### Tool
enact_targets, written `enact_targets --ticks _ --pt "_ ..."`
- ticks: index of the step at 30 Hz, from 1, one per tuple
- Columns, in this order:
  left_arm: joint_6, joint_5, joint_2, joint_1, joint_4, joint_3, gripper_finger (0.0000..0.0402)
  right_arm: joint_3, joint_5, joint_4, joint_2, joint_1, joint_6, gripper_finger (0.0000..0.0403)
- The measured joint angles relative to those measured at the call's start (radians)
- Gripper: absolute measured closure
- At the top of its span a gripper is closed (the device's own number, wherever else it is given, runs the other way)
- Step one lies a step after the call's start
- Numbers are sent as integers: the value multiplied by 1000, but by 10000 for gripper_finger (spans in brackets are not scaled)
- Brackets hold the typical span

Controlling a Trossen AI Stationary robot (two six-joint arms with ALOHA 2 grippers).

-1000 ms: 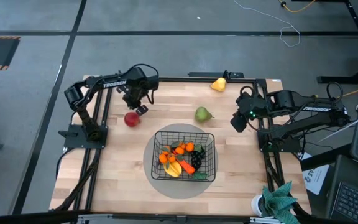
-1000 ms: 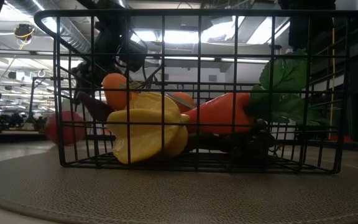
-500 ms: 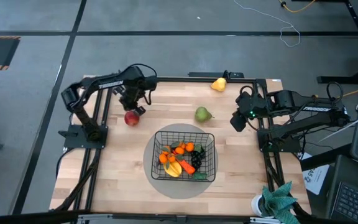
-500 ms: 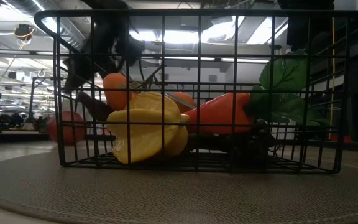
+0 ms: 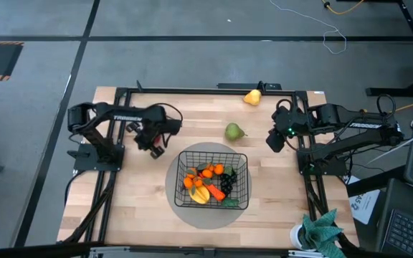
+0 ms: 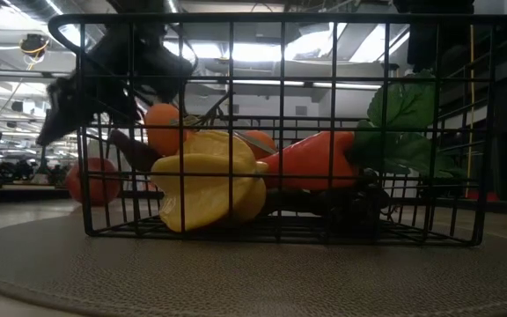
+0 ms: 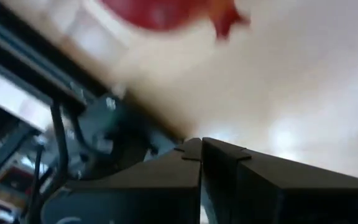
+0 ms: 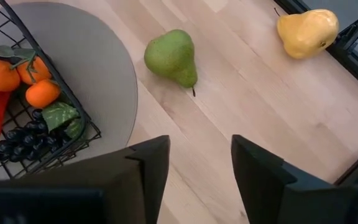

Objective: Build produce basket
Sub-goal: Put the pomegranate into the wire basket

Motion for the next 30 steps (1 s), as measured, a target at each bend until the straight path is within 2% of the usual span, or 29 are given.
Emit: enact_targets --ticks 6,10,20,30 --pt "-8 -87 0 7 178 -57 401 0 0 2 0 0 -19 242" --pt "-5 -89 0 28 273 -78 401 0 0 4 0 0 -19 242" --pt "55 -90 0 48 298 -69 401 0 0 6 0 0 -18 242" --pt "143 -95 0 46 260 63 401 0 1 12 0 0 -18 242"
